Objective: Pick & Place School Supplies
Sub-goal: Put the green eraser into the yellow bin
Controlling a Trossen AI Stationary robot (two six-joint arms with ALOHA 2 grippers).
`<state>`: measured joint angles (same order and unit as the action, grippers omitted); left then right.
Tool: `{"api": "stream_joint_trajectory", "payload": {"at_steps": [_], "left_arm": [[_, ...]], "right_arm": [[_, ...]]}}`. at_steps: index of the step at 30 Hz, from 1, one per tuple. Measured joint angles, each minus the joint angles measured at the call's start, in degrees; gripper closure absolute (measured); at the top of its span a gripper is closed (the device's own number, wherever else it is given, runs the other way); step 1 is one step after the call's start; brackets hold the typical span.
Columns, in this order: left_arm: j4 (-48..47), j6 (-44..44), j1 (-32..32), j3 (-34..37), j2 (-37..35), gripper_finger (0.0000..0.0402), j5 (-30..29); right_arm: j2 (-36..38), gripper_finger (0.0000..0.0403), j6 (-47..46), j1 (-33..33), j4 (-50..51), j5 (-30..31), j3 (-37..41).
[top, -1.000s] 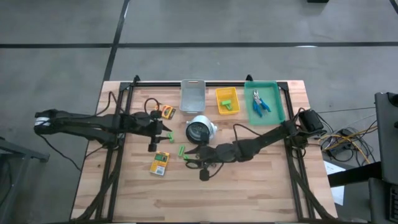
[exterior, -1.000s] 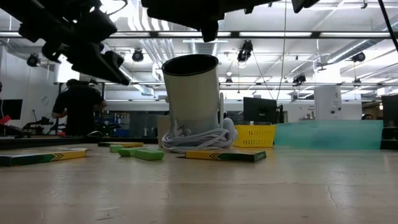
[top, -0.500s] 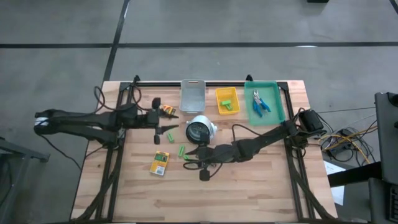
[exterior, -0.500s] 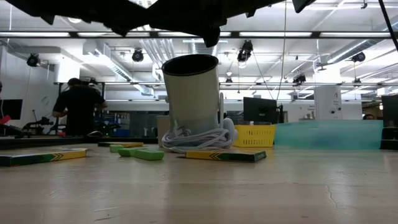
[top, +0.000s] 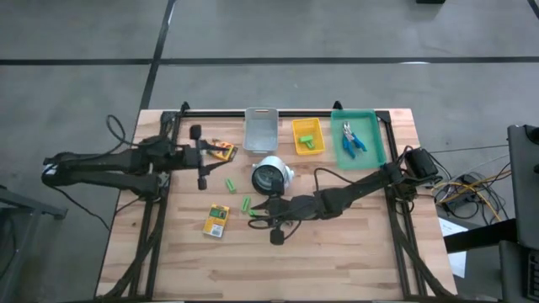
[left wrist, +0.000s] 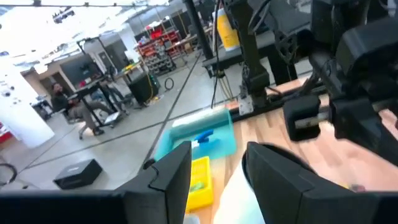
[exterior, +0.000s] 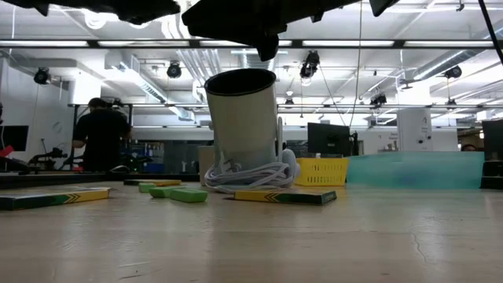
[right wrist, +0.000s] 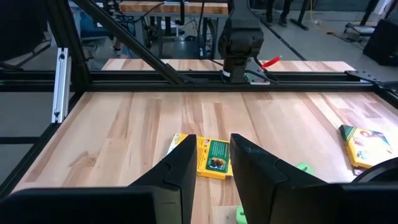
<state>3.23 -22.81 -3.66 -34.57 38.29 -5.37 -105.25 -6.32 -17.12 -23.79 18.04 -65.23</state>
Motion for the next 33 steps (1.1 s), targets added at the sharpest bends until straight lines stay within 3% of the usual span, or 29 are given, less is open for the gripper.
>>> {"api": "stream_joint_trajectory", "payload": {"at_steps": [5, 19, 33], "left_arm": [[-9.8, 0.3, 0.0, 0.0, -7.0, 0.0241, 0.0], [-22.7, -0.1, 0.0, 0.0, -21.0, 0.0241, 0.4], [-24.8, 1.7, 0.0, 0.1, -23.6, 0.0241, 0.6]], "right_arm": [[0.0, 0.0309, -0.1, 0.0, 0.0, 0.0, 0.0], [0.0, 0.0326, -0.1, 0.0, 0.0, 0.0, 0.0], [0.0, 0.0317, -0.1, 0.0, -0.1, 0.0, 0.0]]}}
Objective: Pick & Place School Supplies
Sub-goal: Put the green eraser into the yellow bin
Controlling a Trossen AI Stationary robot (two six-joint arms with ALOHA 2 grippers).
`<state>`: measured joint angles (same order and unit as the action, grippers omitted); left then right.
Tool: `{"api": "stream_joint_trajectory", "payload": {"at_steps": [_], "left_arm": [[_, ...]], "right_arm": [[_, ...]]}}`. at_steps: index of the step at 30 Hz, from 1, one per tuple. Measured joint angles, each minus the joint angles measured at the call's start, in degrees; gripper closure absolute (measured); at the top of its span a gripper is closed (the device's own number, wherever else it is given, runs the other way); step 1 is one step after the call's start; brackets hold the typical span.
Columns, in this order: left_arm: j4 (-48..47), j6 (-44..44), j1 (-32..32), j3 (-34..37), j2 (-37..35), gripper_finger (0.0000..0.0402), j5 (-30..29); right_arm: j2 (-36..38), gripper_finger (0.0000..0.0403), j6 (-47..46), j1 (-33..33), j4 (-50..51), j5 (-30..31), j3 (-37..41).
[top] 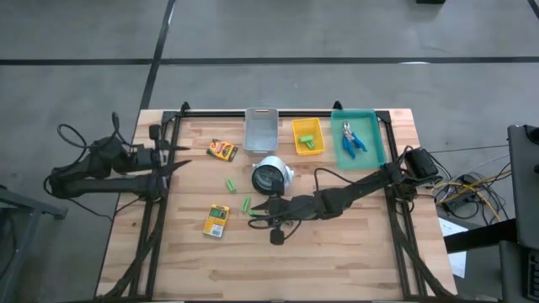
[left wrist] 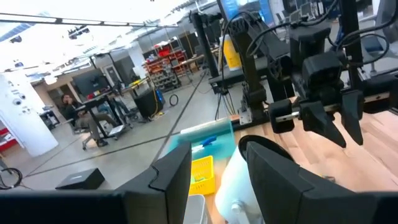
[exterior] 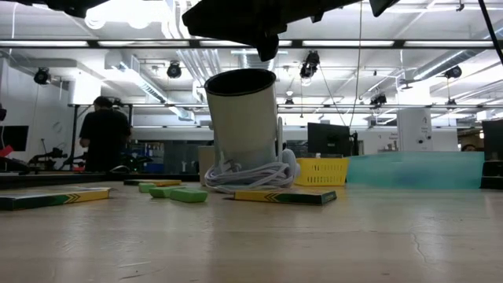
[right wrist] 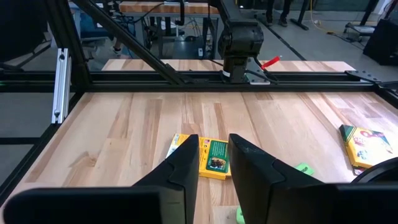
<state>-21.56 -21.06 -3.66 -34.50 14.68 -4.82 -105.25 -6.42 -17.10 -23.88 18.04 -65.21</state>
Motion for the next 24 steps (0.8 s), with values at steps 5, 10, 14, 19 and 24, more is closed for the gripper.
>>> {"api": "stream_joint_trajectory", "payload": {"at_steps": [5, 10, 14, 19, 24], "left_arm": [[0.0, 0.0, 0.0, 0.0, 0.0, 0.0241, 0.0], [0.0, 0.1, 0.0, 0.0, 0.0, 0.0241, 0.0], [0.0, 0.1, 0.0, 0.0, 0.0, 0.0241, 0.0], [0.0, 0.1, 0.0, 0.0, 0.0, 0.0241, 0.0], [0.0, 0.1, 0.0, 0.0, 0.0, 0.0241, 0.0]], "right_arm": [[0.0, 0.0318, 0.0, 0.0, -0.1, 0.0, 0.0], [0.0, 0.0321, 0.0, 0.0, -0.4, 1.9, 0.0], [0.0, 0.0316, 0.0, -0.1, -0.3, 8.3, -0.1], [0.1, 0.0312, -0.5, -0.4, -0.3, 12.0, -0.9], [0.1, 0.031, -4.8, -1.1, 0.1, 12.2, -0.9]]}}
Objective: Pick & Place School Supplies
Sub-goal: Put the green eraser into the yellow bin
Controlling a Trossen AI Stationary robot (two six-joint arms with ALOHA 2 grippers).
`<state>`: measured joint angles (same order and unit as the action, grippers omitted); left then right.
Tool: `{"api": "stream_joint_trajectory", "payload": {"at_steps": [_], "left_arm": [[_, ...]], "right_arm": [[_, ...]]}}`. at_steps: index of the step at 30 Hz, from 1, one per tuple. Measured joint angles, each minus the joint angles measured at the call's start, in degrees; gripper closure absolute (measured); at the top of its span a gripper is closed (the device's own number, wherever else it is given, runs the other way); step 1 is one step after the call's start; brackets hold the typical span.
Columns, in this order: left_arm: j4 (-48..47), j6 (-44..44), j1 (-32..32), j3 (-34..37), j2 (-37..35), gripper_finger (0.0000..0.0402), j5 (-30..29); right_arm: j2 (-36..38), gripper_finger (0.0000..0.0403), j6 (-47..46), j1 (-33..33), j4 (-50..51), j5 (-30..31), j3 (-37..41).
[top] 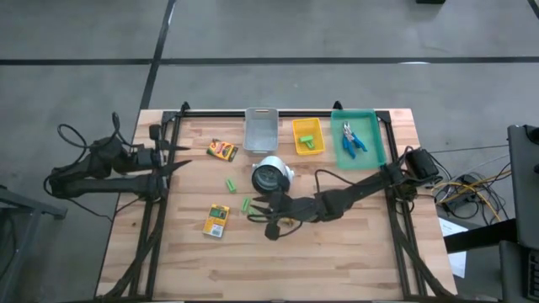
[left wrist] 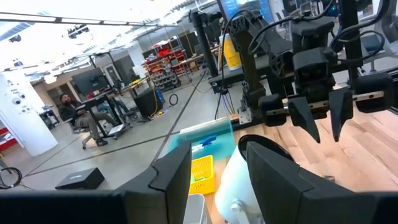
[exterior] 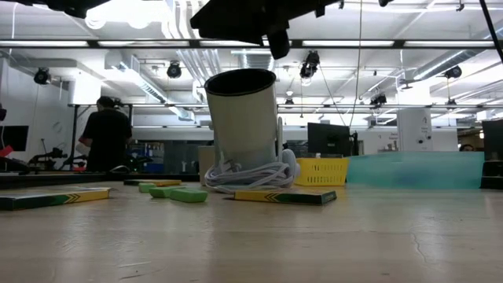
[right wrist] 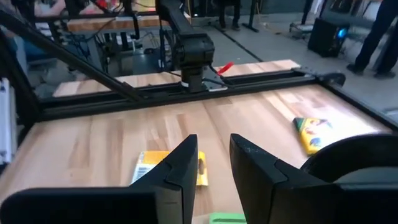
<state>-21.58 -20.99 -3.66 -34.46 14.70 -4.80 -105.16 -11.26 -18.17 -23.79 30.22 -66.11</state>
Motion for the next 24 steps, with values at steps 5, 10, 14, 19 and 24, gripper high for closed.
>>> {"api": "stream_joint_trajectory", "payload": {"at_steps": [5, 10, 14, 19, 24], "left_arm": [[0.0, 0.0, 0.0, 0.0, 0.0, 0.0241, 0.0], [0.0, 0.0, 0.0, 0.0, 0.0, 0.0241, 0.0], [0.0, 0.0, 0.0, 0.0, 0.0, 0.0241, 0.0], [0.0, 0.0, 0.0, 0.0, 0.1, 0.0241, 0.0], [0.0, 0.0, 0.0, 0.0, 0.1, 0.0241, 0.0]], "right_arm": [[0.0, 0.0294, -5.0, -1.4, 1.9, 3.3, 0.0], [-0.7, 0.0261, -5.1, -4.5, 4.5, 9.5, 0.0], [-2.1, 0.0241, -5.1, -7.8, 4.1, 17.9, 0.1], [-5.6, 0.0229, -7.0, -9.0, 2.4, 22.3, 0.1], [-11.4, 0.0222, -13.1, -8.9, -1.9, 22.3, -0.5]]}}
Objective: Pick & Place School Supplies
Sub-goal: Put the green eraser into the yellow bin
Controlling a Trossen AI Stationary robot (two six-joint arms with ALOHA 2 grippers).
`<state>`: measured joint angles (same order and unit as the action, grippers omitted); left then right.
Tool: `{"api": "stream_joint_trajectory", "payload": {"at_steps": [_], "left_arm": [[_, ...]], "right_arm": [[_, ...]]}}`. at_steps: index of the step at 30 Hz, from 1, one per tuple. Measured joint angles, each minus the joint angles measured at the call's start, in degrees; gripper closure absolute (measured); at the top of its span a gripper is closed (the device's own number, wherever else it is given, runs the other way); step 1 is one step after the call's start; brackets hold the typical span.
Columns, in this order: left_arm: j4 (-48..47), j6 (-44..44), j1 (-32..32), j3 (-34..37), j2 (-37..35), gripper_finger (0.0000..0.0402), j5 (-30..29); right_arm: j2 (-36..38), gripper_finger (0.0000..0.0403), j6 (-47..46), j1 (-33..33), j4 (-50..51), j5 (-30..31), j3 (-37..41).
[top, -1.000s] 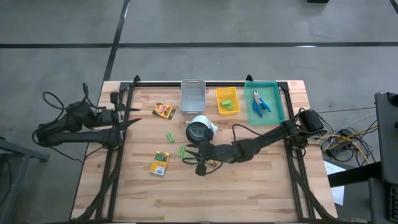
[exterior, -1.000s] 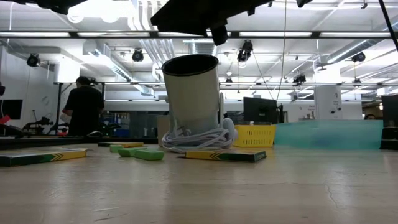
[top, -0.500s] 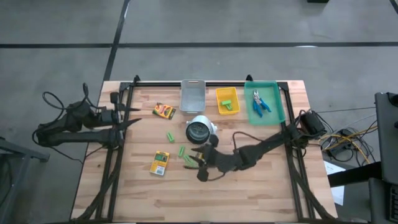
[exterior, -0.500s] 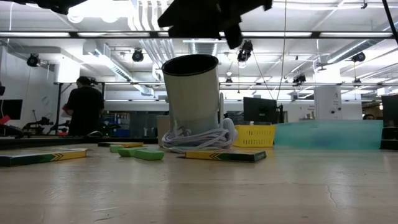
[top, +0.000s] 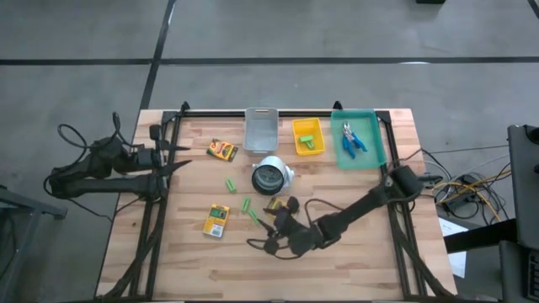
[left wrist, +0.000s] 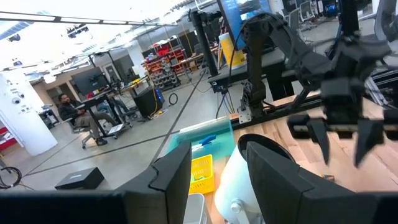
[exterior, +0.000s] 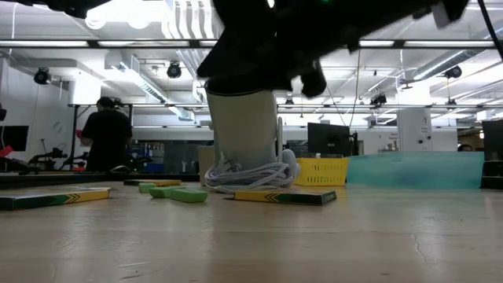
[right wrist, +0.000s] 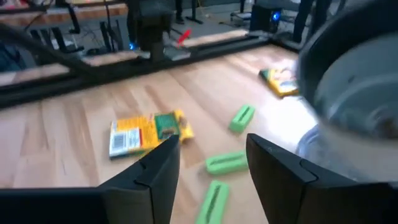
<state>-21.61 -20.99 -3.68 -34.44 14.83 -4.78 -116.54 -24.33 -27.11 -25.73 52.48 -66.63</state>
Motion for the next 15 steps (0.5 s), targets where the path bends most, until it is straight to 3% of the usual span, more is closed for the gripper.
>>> {"api": "stream_joint_trajectory", "payload": {"at_steps": [5, 15], "left_arm": [[0.0, 0.0, 0.0, 0.0, 0.0, 0.0241, 0.0], [-0.1, 0.0, 0.0, 0.0, 0.0, 0.0241, 0.0]], "right_arm": [[-6.1, 0.0218, 0.8, 0.0, 0.0, 0.8, -4.0], [-15.9, 0.0218, 1.2, 0.0, 3.2, 9.3, -12.5]]}}
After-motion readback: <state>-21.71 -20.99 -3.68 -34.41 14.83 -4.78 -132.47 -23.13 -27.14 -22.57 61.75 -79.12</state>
